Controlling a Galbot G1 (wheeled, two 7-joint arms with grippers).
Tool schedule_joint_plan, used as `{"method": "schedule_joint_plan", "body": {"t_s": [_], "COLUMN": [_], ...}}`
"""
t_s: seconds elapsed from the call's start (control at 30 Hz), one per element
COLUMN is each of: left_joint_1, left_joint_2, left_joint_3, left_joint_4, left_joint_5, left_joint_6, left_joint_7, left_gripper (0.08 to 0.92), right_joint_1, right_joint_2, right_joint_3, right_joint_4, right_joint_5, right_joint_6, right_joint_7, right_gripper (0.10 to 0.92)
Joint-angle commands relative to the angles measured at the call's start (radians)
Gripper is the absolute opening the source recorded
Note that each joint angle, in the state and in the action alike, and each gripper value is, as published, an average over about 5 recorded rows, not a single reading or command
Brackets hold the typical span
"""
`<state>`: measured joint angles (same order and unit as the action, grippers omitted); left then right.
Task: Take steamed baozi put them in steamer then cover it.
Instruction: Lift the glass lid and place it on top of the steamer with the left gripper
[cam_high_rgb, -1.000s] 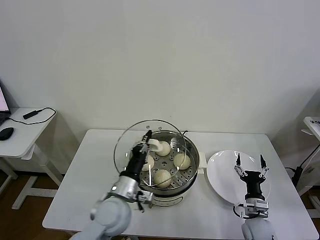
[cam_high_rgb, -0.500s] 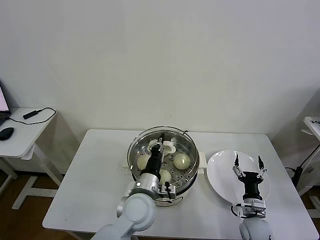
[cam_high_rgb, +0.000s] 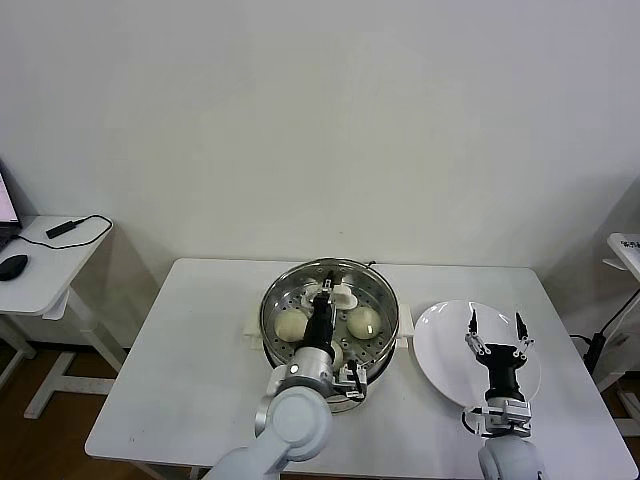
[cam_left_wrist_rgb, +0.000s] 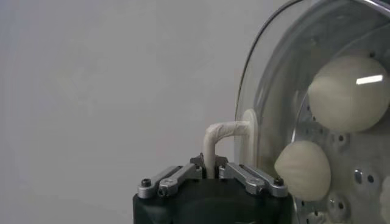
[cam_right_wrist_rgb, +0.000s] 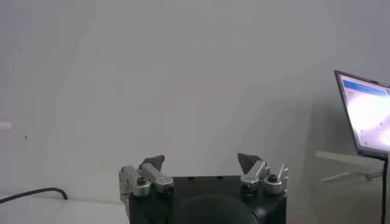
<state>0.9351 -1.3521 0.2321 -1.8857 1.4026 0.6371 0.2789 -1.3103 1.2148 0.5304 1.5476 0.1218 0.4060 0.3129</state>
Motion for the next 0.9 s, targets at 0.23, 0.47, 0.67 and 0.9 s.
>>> {"method": "schedule_joint_plan", "body": {"t_s": [0.23, 0.47, 0.67, 0.9], "left_joint_1": [-0.003, -0.002, 0.001, 0.010], "left_joint_2": [-0.024, -0.030, -0.024, -0.021], "left_joint_3": [0.008, 0.004, 0.000, 0.003], "left_joint_4": [0.051, 0.057, 0.053, 0.039], "left_joint_5": [0.112, 0.121, 0.120, 0.113], "left_joint_6": [-0.020, -0.024, -0.026, -0.027], "left_joint_7": [0.009, 0.025, 0.038, 0.051], "left_gripper": [0.191, 0.191, 0.191, 0.191], "right_joint_1": [0.002, 0.008, 0.011, 0.014], "right_joint_2": [0.000, 0.003, 0.003, 0.007], "right_joint_3": [0.001, -0.001, -0.003, -0.004], "right_joint_4": [-0.003, -0.009, -0.012, -0.016], "right_joint_5": [0.000, 0.000, -0.001, -0.005], "right_joint_6": [0.000, 0.001, 0.002, 0.003], "right_joint_7": [0.000, -0.001, -0.002, -0.002], "right_gripper": [0.823, 0.823, 0.823, 0.823]}}
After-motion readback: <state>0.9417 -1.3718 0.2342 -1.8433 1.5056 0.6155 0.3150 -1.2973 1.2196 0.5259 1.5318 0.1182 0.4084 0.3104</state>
